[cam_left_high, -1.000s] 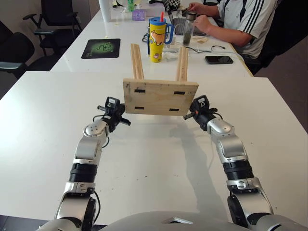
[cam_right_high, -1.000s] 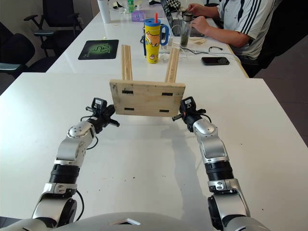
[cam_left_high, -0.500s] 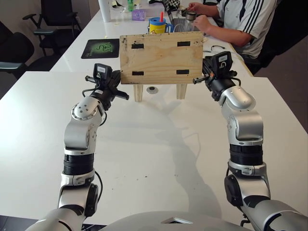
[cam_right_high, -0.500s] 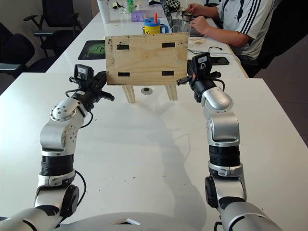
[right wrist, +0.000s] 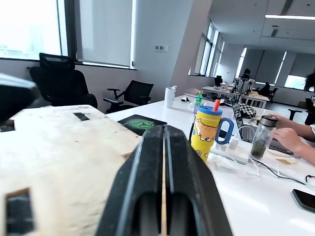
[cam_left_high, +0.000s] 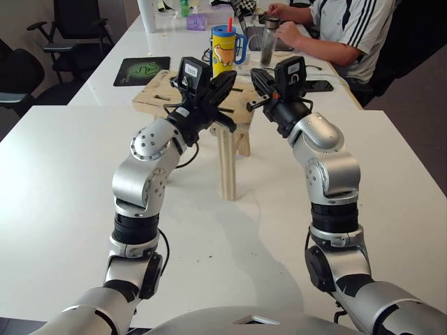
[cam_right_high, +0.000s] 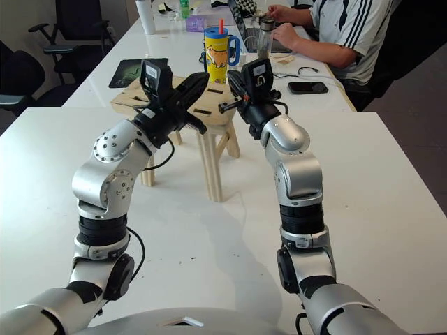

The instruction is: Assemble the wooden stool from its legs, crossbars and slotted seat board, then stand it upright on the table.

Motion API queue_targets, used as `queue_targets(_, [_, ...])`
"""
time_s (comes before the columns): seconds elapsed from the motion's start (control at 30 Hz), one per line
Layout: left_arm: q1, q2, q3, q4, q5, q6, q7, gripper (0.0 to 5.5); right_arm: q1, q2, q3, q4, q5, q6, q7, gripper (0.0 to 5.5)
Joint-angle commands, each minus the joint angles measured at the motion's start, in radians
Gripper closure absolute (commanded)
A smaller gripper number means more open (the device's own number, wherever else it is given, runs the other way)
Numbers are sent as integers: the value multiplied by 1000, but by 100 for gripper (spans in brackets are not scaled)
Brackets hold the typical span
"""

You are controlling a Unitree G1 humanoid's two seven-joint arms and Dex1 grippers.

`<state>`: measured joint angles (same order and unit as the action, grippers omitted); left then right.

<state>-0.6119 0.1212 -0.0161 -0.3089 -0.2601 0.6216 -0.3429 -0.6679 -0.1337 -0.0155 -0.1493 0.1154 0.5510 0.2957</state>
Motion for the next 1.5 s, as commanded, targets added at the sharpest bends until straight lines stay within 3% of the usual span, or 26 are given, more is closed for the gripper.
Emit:
queue_targets(0.03, [58, 28, -3, 31, 17, -6, 10, 550, 30, -28, 6, 44, -24, -12, -19, 547])
queue_targets(0.2, [55, 14, 33, -2, -13, -59, 28, 550, 61, -30, -22, 69, -40, -56, -68, 547])
queue_targets(0.43, [4, -16, 182, 22, -64, -244, 107, 550, 118, 0, -78, 94, -29, -160, -156, 547])
queue_targets(0.6, [90, 77, 311, 37, -1, -348, 175, 550, 218, -3, -120, 96, -52, -274, -223, 547])
queue_targets(0.67, [189, 148, 268, 41, 95, -409, 137, 550, 281, -14, -132, 91, -69, -321, -243, 547])
queue_targets(0.97, [614, 64, 139, -15, 148, -503, 136, 550, 590, -6, -107, 140, -163, -557, -291, 547])
queue_targets(1.23, [603, -14, 48, 160, 179, -575, 161, 550, 617, 3, -56, 219, -179, -624, -278, 547])
queue_targets(1.5, [580, -40, 30, 287, 192, -645, 176, 550, 559, 13, -38, 296, -155, -623, -256, 547])
